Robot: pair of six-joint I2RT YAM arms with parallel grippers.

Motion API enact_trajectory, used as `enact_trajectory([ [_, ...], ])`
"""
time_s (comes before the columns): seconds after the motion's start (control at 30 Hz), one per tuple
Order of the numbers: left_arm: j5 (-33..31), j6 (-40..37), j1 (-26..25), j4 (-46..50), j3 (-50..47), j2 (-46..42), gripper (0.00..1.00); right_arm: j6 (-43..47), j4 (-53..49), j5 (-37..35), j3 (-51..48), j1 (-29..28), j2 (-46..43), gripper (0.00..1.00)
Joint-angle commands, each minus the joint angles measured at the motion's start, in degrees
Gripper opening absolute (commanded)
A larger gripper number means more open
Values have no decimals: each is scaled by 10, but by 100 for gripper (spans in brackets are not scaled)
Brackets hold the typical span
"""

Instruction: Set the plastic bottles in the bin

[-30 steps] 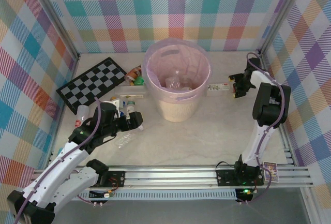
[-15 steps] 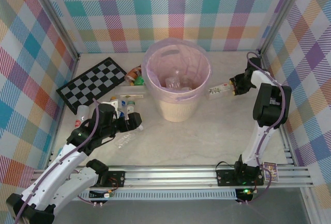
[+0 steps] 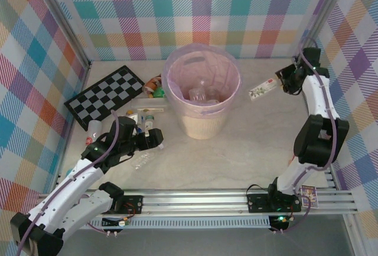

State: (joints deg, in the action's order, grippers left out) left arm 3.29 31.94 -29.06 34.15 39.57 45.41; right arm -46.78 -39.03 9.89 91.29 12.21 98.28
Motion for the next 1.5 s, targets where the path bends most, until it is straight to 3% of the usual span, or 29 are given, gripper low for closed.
enact_trajectory([
  [0.0,-14,-10,4,-9,14,10,97,60,-39,-11,44,2,-70,30],
  [0.17,-27,-11,5,-18,11,20,97,76,-61,-31,99,-11,-134,23],
  [0.3,-37,-13,6,-28,9,34,97,99,-75,-42,163,-54,-145,22],
  [0.53,-48,-11,15,-39,0,43,98,177,-72,-97,239,-217,-140,22],
  [0.7,-43,-4,18,-38,-9,33,98,250,-90,-156,283,-347,-87,22],
  [0.8,-43,-3,18,-32,-12,22,98,291,-109,-172,304,-397,-47,22],
  [1.1,-23,5,20,-34,-13,-8,98,400,-213,-183,366,-479,62,20],
  [1.47,-12,-1,21,-32,-8,-3,98,413,-280,-161,407,-484,188,27],
])
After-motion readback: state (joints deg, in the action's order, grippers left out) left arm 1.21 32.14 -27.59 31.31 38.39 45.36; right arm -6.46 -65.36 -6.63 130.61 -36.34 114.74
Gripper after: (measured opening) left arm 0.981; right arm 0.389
